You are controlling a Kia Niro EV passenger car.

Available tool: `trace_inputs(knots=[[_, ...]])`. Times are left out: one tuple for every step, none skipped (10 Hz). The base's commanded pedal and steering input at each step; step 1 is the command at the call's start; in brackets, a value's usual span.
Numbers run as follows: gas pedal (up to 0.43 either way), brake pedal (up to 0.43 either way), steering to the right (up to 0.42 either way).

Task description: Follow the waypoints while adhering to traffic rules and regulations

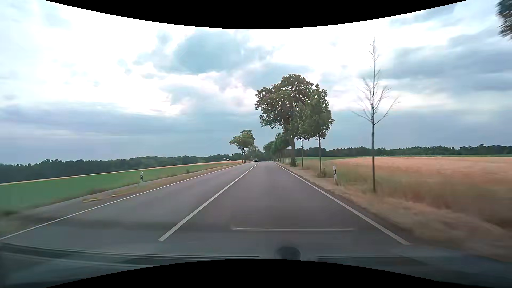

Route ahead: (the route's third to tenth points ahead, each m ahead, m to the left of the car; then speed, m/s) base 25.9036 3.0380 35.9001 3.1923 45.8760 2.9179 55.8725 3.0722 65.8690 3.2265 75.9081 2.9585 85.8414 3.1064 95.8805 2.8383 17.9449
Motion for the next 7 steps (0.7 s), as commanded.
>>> trace_inputs(knots=[[0.197,0.000,-0.003],[0.197,0.000,-0.003],[0.197,0.000,-0.003],[0.197,0.000,-0.003],[0.197,0.000,-0.003],[0.197,0.000,-0.003],[0.197,0.000,-0.004]])
